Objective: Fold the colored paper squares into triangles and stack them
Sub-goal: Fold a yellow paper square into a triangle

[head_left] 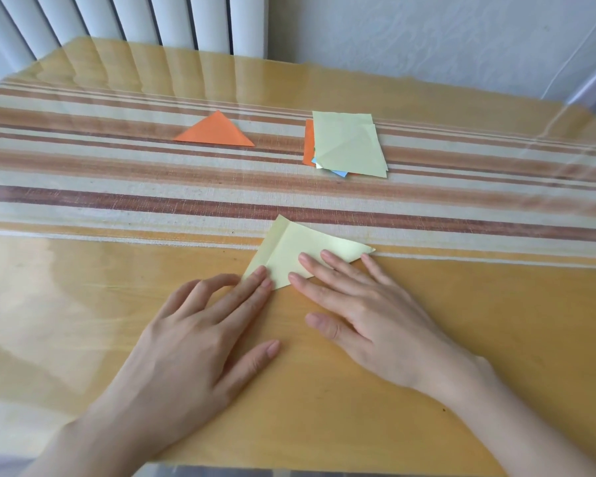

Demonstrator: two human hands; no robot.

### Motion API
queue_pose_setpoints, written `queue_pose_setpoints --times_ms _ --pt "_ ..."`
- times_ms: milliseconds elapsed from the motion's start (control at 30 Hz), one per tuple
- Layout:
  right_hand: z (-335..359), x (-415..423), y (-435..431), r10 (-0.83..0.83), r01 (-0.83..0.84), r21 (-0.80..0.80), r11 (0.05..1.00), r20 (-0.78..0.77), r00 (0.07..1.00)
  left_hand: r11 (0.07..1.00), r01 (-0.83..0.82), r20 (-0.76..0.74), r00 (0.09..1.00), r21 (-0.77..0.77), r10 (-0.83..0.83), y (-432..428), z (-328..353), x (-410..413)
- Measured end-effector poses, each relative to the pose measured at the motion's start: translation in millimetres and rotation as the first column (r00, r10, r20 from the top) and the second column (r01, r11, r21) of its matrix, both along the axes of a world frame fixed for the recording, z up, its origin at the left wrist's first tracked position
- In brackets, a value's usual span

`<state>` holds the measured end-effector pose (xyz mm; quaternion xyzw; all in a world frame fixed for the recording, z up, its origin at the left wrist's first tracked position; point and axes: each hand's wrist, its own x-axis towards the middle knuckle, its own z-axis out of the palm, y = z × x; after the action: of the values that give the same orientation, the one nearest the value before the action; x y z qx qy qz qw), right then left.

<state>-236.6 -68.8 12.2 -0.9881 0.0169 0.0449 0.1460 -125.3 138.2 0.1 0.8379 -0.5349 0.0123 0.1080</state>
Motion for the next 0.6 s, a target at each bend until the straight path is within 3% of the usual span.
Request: queue_pose_setpoints --times_ms 333,600 --pt "-1.0 -14.4 -20.7 -0.128 0.129 -0.014 0.992 0.058 0.990 1.000 -0.006 -0.021 1.000 0.031 0.007 0.5 -1.4 0.2" --pt "-7.1 -24.5 -29.8 -0.245 0.281 -0.125 0.951 0.244 0.938 0.997 -0.069 0.052 0.996 0.031 0.067 -9.1 4.3 -7.5"
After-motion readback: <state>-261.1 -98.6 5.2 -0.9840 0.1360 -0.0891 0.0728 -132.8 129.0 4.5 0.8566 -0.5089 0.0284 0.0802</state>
